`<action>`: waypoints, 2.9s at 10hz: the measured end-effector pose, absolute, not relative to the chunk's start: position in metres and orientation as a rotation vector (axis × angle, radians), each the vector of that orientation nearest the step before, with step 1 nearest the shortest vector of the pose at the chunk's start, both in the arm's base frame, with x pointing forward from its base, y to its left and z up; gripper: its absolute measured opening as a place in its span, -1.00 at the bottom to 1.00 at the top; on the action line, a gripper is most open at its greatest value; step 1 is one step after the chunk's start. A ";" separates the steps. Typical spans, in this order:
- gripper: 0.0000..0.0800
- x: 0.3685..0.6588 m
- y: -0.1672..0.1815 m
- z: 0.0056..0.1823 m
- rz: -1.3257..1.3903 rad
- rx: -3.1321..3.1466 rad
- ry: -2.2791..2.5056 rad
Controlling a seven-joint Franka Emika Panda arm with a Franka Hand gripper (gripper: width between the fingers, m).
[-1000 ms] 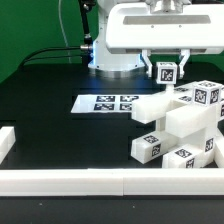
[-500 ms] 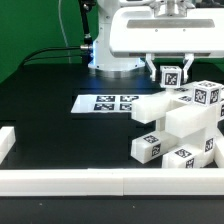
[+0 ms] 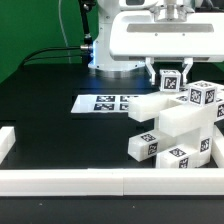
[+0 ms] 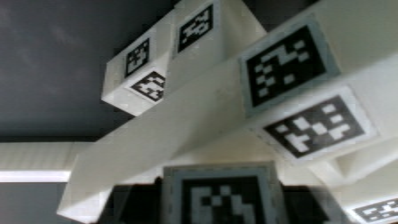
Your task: Assemble chair
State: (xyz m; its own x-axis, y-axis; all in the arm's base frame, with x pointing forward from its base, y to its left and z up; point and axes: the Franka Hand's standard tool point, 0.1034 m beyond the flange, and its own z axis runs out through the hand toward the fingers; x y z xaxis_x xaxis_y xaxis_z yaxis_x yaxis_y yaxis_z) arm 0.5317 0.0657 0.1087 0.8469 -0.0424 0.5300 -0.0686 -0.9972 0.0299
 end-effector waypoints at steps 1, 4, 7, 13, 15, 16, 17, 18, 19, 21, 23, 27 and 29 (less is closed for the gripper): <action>-0.30 0.532 0.066 0.108 0.849 2.974 -0.089; 0.49 0.530 0.068 0.106 0.765 3.009 -0.091; 0.62 0.531 0.070 0.122 0.471 3.137 -0.147; 0.62 0.541 0.050 0.118 0.073 3.196 -0.231; -0.01 0.541 0.050 0.118 0.071 3.194 -0.265; -0.01 0.541 0.050 0.118 0.067 3.186 -0.367; -0.29 0.541 0.050 0.118 0.064 3.174 -0.467; -0.29 0.540 0.050 0.118 0.060 3.157 -0.582; -0.29 0.540 0.050 0.118 0.057 3.144 -0.653; -0.29 0.541 0.049 0.117 0.040 3.062 -0.989; -0.29 0.542 0.048 0.117 0.027 2.929 -1.381; -0.29 0.545 0.049 0.116 -0.005 2.555 -2.072; -0.29 0.545 0.049 0.116 -0.015 2.471 -2.176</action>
Offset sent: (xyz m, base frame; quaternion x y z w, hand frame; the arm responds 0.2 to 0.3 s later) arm 0.0000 0.0000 0.0000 0.0000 -0.0650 0.0000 0.9979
